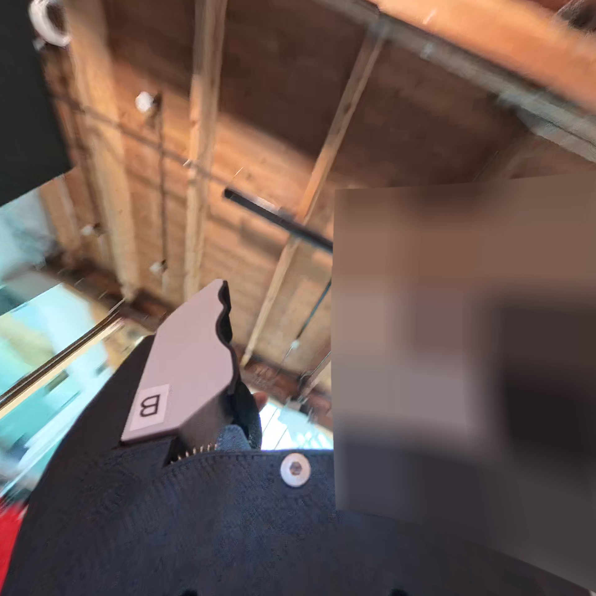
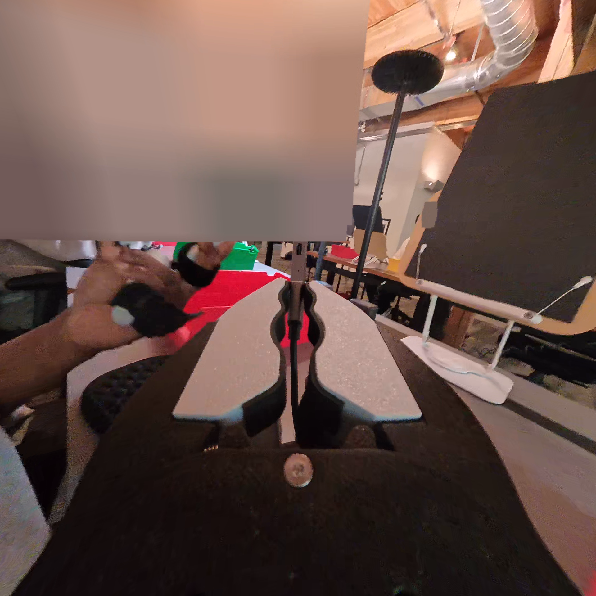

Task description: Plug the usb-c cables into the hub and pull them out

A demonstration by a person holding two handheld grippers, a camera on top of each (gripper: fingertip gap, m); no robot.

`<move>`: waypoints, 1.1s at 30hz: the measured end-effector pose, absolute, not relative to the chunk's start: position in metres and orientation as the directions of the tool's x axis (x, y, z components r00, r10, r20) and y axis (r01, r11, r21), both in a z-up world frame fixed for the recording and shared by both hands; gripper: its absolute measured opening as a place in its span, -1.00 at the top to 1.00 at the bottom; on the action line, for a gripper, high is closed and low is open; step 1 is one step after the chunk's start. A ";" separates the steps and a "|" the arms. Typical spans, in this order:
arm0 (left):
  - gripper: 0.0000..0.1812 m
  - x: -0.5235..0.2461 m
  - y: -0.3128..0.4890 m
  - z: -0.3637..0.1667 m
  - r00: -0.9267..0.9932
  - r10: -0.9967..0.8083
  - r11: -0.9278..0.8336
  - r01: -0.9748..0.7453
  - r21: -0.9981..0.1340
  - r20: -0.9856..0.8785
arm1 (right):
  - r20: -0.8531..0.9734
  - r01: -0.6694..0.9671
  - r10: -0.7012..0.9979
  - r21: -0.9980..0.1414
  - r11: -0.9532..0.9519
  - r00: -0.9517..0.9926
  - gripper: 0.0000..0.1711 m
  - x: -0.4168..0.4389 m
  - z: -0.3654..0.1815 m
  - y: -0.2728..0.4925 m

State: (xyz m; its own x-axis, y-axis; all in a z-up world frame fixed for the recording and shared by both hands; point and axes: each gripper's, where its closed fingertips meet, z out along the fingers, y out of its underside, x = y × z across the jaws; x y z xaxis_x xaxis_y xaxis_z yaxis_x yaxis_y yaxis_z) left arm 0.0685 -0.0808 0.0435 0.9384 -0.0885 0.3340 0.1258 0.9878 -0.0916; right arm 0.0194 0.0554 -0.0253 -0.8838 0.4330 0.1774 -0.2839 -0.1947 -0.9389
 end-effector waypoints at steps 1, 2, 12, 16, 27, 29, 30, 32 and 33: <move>0.10 0.080 -0.096 0.062 0.960 -0.100 0.993 0.114 -0.039 0.263 | 0.209 -0.324 0.457 -0.927 -0.189 -0.864 0.93 0.012 -0.011 0.065; 0.07 0.095 -0.110 0.082 0.978 -0.096 0.995 0.097 0.003 0.187 | 0.243 -0.369 0.487 -0.912 -0.180 -0.839 0.92 0.003 0.005 0.076; -0.28 0.274 -0.093 0.234 0.853 0.053 0.950 -0.203 -0.236 -0.519 | 0.757 -0.436 0.447 -0.645 0.628 -0.476 0.92 -0.161 0.059 0.185; -0.31 0.286 -0.081 0.245 0.767 0.289 0.855 -0.476 -0.205 -0.573 | 0.722 -0.239 0.322 -0.557 0.795 -0.612 0.92 -0.214 -0.024 0.214; -0.17 0.296 -0.059 0.235 0.789 0.131 0.864 -0.389 -0.321 -0.601 | 0.532 0.034 0.428 -0.598 0.801 -0.731 0.66 -0.245 -0.118 0.237; -0.21 0.301 -0.052 0.230 0.788 0.058 0.852 -0.359 -0.380 -0.613 | 0.381 0.121 0.486 -0.677 0.726 -0.787 0.41 -0.229 -0.116 0.228; -0.22 0.304 -0.051 0.228 0.773 0.081 0.843 -0.390 -0.371 -0.630 | 0.271 0.166 0.501 -0.728 0.665 -0.822 0.24 -0.215 -0.112 0.219; -0.26 0.309 -0.043 0.222 0.749 0.134 0.793 -0.474 -0.383 -0.648 | 0.078 0.257 0.515 -0.797 0.547 -0.854 0.21 -0.182 -0.098 0.203; -0.27 0.309 -0.043 0.221 0.751 0.153 0.782 -0.490 -0.386 -0.643 | 0.038 0.270 0.504 -0.809 0.522 -0.863 0.21 -0.165 -0.094 0.196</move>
State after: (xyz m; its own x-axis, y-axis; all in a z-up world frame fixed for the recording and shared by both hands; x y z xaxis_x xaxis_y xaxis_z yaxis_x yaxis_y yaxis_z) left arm 0.3086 -0.0429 0.2214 0.7507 0.1526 -0.6428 -0.4896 0.7818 -0.3862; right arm -0.1647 0.1965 -0.0942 -0.8630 0.5038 0.0378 0.2696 0.5224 -0.8090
